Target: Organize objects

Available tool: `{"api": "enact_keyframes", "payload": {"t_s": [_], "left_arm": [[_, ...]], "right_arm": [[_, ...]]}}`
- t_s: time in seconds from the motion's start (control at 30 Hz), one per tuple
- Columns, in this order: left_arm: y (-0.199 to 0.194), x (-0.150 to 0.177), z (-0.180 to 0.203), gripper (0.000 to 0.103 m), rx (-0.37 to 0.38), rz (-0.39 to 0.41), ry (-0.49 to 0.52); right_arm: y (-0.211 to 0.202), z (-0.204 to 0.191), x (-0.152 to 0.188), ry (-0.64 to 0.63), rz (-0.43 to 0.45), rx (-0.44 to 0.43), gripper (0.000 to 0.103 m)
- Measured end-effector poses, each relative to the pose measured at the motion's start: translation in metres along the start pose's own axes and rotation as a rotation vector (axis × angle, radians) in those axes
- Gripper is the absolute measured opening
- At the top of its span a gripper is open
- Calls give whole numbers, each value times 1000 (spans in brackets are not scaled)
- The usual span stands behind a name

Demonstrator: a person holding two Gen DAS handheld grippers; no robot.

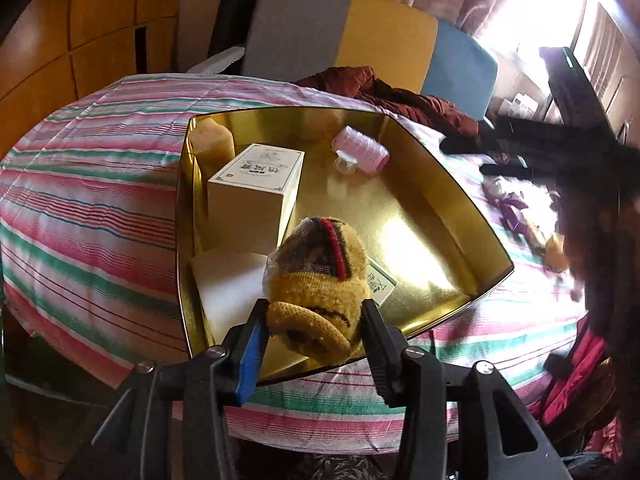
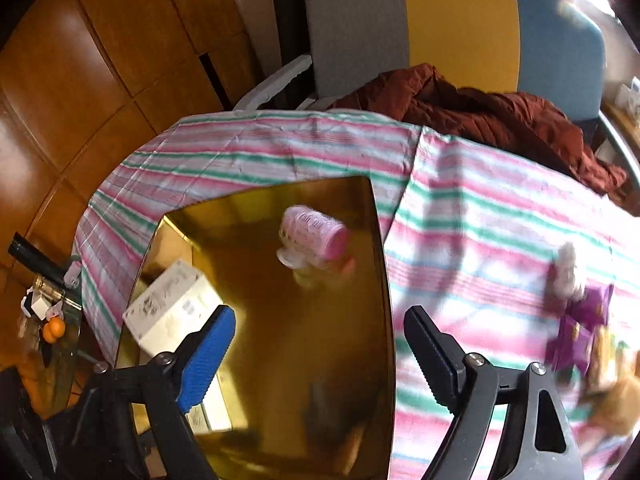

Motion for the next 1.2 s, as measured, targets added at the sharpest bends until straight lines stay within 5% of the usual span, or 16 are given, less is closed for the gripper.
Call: {"api": "enact_keyframes", "payload": {"t_s": [0.23,0.37,0.47,0.83,1.2], "left_arm": [[11,-1,0,47,-8,-16,-21],[1,-2,-4,67,-24,14,-44],[-8,-3,-5,71,-29,39,-48],[-34,-12,-7,72,-112,125,-73],[-50,-23,17,72,-239,188,18]], "right_arm": [[-5,-9,35,-23,4,13,94],[-14,-16,47,-60,47,47,103],[-17,-22,53,-89,75,68,103],[-26,-27,75,-105,119,93,103],[-44,-35,87,-164,190,170,103]]}}
Point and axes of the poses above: each gripper's, at about its wrist camera, not at the fingertips, and y roughly the way its jaws point, z to its right, x to its underside, the point moved 1 cm from there along y, roughly the way its jaws point, and after that the axes turned 7 degrees about x, right-handed, at the moved point
